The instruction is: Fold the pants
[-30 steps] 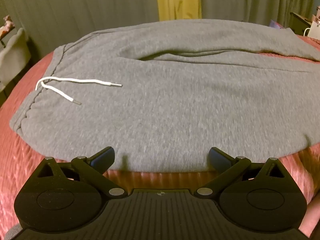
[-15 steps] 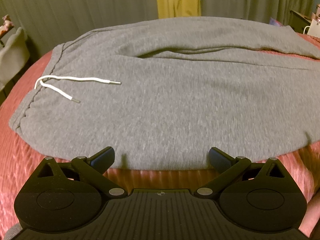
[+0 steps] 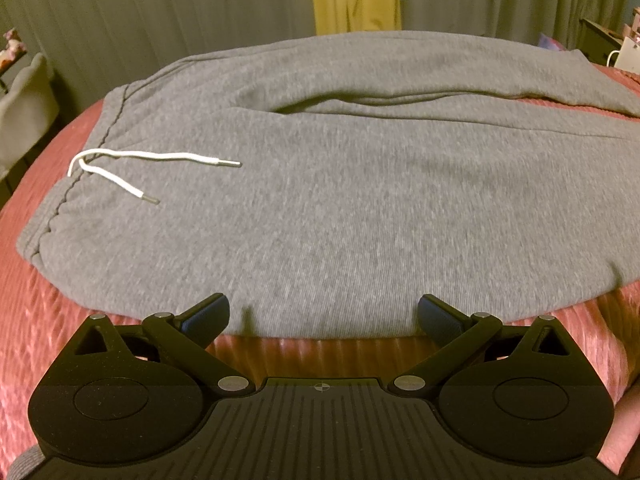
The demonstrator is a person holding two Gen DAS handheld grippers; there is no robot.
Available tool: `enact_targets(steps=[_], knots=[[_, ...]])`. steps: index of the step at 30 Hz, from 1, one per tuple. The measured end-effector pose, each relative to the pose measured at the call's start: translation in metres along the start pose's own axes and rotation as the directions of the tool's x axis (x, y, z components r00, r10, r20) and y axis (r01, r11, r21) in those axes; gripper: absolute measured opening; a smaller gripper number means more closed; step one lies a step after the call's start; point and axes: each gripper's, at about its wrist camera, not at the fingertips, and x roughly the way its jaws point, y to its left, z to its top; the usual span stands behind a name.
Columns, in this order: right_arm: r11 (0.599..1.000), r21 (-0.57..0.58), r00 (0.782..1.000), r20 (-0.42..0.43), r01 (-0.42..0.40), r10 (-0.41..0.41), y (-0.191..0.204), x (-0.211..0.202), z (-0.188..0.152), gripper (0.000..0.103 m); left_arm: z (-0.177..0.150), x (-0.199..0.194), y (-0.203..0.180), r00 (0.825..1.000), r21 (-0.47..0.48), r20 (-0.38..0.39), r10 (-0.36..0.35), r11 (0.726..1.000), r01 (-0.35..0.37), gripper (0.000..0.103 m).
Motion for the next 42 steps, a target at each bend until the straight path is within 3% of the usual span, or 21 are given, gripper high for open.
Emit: enact_targets(steps=[42], knots=[[1.000,-0.003,1.000,-0.002,-0.005,0.005,0.0009,0.0014,-0.0003,0.099,0.0007,0.0007,-0.0015,1.000,0.008,-0.020,-0.004,1.000,0.004,0.103]])
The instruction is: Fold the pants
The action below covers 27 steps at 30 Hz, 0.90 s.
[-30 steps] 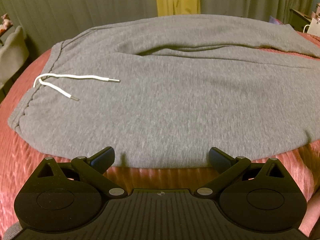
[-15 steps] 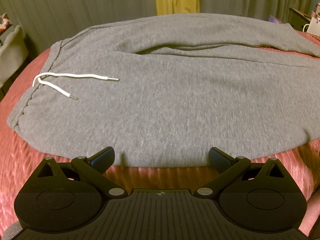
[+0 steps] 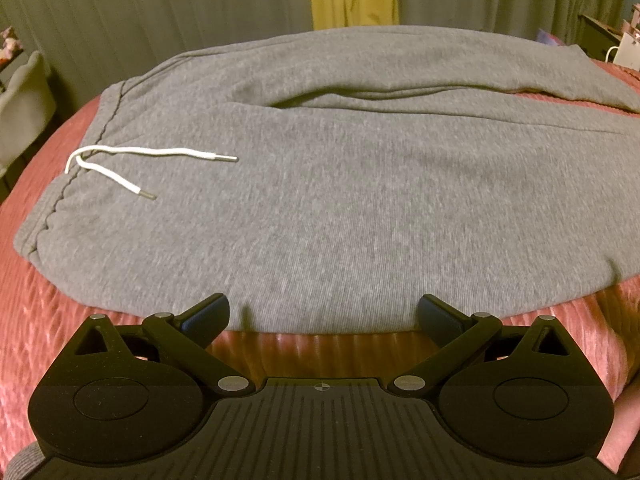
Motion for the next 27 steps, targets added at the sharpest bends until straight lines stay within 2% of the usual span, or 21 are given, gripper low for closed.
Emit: enact_targets(steps=[27], knots=[[1.000,-0.002,1.000,-0.021,-0.009,0.009,0.0013,0.0042,0.0017,0.099,0.0011,0.0001,-0.0006,1.000,0.014,-0.012,0.008,1.000,-0.008,0.103]])
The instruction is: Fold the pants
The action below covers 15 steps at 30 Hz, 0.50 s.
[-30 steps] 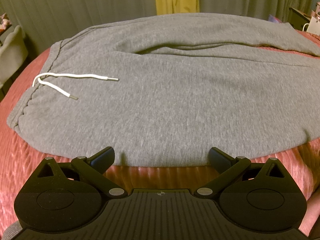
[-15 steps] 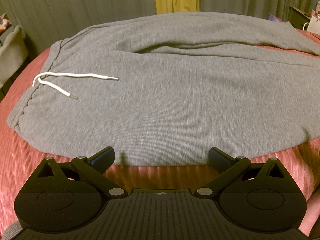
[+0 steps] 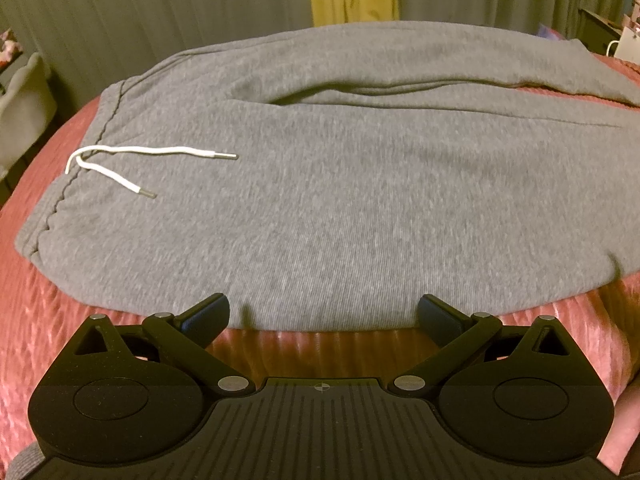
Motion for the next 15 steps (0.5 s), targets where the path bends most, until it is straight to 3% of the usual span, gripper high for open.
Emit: enact_targets(steps=[15], knots=[[0.999,-0.012,0.999,-0.007,-0.043,0.043,-0.0017,-0.0010,0.0034,0.099,0.0020,-0.0064,-0.0033,1.000,0.017,0.026,0.005,1.000,-0.005,0.103]])
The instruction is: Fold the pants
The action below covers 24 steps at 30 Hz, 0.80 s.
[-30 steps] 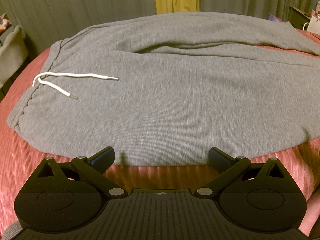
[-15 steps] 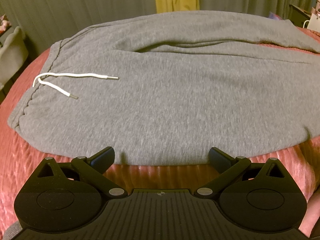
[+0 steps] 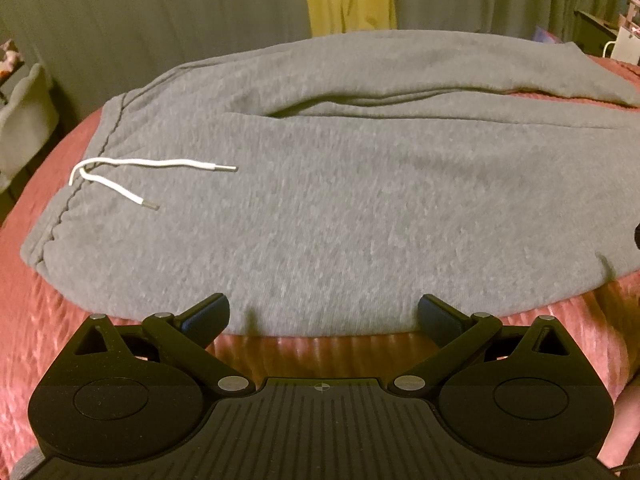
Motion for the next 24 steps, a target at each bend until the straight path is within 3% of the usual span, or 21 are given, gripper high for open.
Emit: enact_targets(steps=[5,10,14,19,24], knots=[[0.999,0.016,0.999,-0.029,-0.028,0.029,-0.003,0.005,0.003,0.099,0.000,-0.001,-0.005,1.000,0.026,-0.001,0.009,1.000,-0.009,0.103],[0.984,0.118,0.986,-0.091,-0.131,0.142,-0.018,0.020,0.008,0.099,0.006,-0.008,0.000,1.000,-0.018,0.010,-0.025,1.000,0.025,0.103],[0.947,0.271,0.983,-0.013,-0.174,0.185,-0.040,0.022,0.010,0.099,0.020,-0.009,0.010,1.000,-0.094,0.015,0.001,0.996,0.001,0.103],[0.916,0.354,0.975,-0.045,-0.189,0.219,-0.055,0.049,0.021,0.099,0.059,-0.006,0.013,0.997,-0.137,0.042,0.059,0.989,-0.053,0.103],[0.906,0.372,0.971,-0.051,-0.200,0.235,-0.053,0.073,0.030,0.099,0.103,0.015,0.005,0.997,-0.143,0.072,0.015,0.990,-0.004,0.103]])
